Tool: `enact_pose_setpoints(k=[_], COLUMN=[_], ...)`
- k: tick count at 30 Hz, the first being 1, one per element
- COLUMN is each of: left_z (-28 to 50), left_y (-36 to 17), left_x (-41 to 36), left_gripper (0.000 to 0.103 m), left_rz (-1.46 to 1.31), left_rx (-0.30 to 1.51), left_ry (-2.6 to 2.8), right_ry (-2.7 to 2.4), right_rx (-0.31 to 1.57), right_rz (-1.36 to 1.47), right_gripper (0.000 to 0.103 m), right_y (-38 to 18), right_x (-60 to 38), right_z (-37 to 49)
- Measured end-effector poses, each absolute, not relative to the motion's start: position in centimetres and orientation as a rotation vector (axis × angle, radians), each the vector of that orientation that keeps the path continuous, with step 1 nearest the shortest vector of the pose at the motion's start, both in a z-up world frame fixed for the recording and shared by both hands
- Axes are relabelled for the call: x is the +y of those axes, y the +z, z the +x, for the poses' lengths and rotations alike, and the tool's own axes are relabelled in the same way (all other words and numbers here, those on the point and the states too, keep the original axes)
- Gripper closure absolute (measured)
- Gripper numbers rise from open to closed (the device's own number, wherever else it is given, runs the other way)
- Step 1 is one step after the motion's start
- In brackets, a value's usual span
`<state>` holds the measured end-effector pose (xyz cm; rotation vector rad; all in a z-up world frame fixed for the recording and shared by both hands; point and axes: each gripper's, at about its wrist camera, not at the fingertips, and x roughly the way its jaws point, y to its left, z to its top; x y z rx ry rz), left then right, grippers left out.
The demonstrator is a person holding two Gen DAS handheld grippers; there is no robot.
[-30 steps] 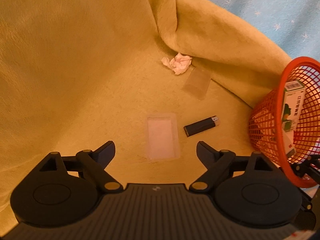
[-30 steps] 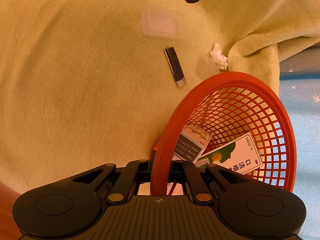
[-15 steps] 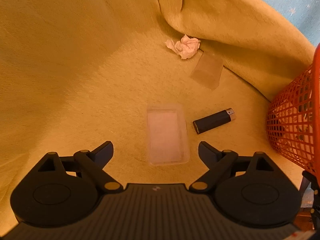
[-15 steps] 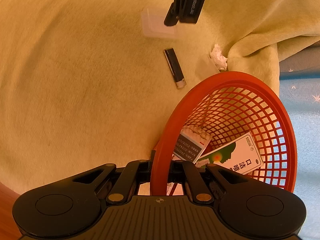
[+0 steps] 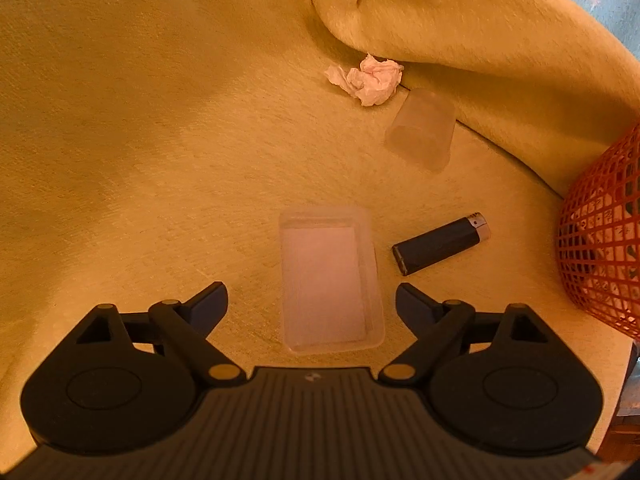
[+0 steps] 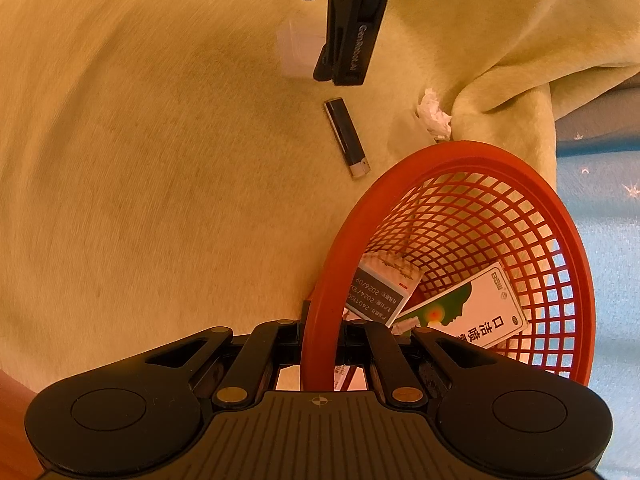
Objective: Organize objects
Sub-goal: 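Move the left tool to the clear plastic box and grasp it, then carry the clear plastic box into the wastebasket and open the left tool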
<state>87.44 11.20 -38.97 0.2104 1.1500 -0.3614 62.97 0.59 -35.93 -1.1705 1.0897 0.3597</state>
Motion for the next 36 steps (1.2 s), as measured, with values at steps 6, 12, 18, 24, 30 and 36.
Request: enact_pose_setpoints(k=[6,12,18,24,30,36], left_z=[87.5,87.6,87.6,86.8,86.1,85.4], left_y=[-39.9,-40.4,-39.8,-37.4,-34.0,-30.7], left_x=[10.7,10.5,11.1,12.1,12.8,13.1], left_gripper=[0.033,0.05,0.051,0.051,0.051,0.051], left_rz=[0.231,0.246,0.238,0.216,0.184,0.147], left_rx=[1.163,1.175,1.193,1.199,1.188,1.165], left_ry=[-0.368,-0.379,-0.394,-0.405,-0.408,-0.409], right_ry=[0.359,0.358,0.356,0.354,0.357,0.35], right_rx=[1.09,1.092,1.094,1.097,1.094,1.099], right_rz=[-1.16,-1.158,-1.157,-1.158,-1.162,-1.171], right_gripper=[0.102,0.102,0.102,0.102,0.102,0.102], right_y=[-35.8,-35.7,-35.8,-35.8,-35.8,-35.9], right_x=[0.5,0.5,0.5,0.5,0.5,0.7], right_z=[63.2,63.4,63.3,63.3,63.3,63.4])
